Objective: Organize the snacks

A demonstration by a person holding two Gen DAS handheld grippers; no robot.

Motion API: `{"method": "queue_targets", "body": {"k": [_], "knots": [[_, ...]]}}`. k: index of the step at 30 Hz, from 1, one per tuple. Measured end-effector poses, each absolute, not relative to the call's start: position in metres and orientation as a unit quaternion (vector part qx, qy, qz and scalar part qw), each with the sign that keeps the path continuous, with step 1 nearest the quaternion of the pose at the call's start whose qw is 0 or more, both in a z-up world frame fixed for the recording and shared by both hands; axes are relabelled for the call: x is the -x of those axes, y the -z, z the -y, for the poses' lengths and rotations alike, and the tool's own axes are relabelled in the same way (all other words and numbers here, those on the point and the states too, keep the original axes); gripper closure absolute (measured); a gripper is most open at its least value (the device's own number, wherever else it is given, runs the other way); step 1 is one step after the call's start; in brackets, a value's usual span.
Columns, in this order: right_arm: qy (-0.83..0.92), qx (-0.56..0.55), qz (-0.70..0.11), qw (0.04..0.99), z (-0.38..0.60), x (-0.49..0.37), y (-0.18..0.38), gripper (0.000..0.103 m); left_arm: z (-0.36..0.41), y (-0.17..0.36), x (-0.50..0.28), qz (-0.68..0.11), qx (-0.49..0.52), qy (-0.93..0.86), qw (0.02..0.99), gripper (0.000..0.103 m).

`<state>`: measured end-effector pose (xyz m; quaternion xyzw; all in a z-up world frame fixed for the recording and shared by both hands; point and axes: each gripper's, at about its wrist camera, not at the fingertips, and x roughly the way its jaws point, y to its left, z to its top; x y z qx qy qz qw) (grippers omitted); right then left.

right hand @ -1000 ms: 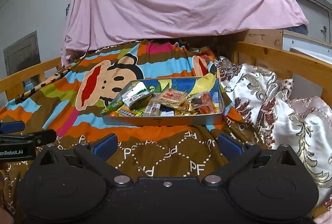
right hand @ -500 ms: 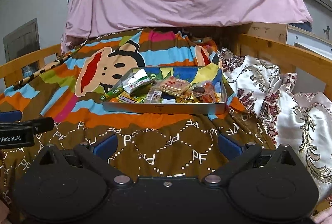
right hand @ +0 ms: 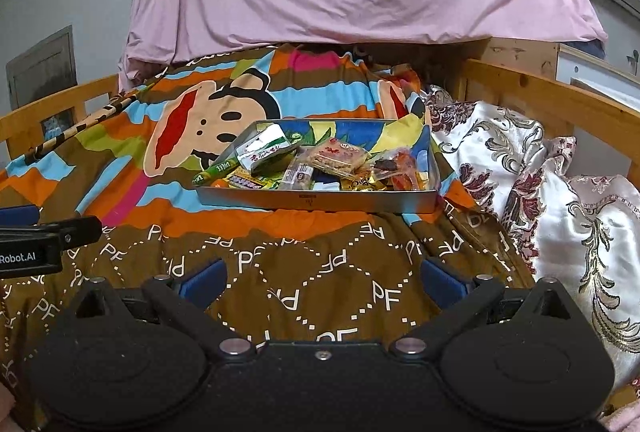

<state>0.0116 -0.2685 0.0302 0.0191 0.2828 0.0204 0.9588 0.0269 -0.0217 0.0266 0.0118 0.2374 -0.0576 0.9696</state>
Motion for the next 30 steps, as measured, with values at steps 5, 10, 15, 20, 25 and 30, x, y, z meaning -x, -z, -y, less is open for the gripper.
{"method": "queue_targets", "body": {"k": [5,10,15,20,25,30], "knots": [[-0.021,-0.019,-0.283,0.959,0.2686,-0.0118,-0.0301,0.001,0.0217,-0.0268,-0.0269,-0.238,-0.012,0.058,0.970,0.001],[-0.021,-0.019,-0.284,0.959,0.2685,-0.0122,-0.0305,0.001,0.0217,-0.0269,-0.0269,-0.238,-0.011,0.058,0.970,0.001],[-0.021,-0.018,-0.285,0.958,0.2686,-0.0120,-0.0275,0.001,0.0216,-0.0258,-0.0263,-0.238,-0.011,0.058,0.969,0.001],[-0.021,-0.018,-0.285,0.958,0.2685,-0.0122,-0.0279,0.001,0.0218,-0.0260,-0.0263,-0.238,-0.011,0.058,0.969,0.001],[-0.021,-0.018,-0.285,0.958,0.2685,-0.0123,-0.0280,0.001,0.0217,-0.0262,-0.0263,-0.238,-0.011,0.058,0.969,0.000],[-0.021,-0.018,-0.286,0.958,0.2687,-0.0121,-0.0275,0.001,0.0217,-0.0264,-0.0266,-0.239,-0.011,0.058,0.969,0.001]]}}
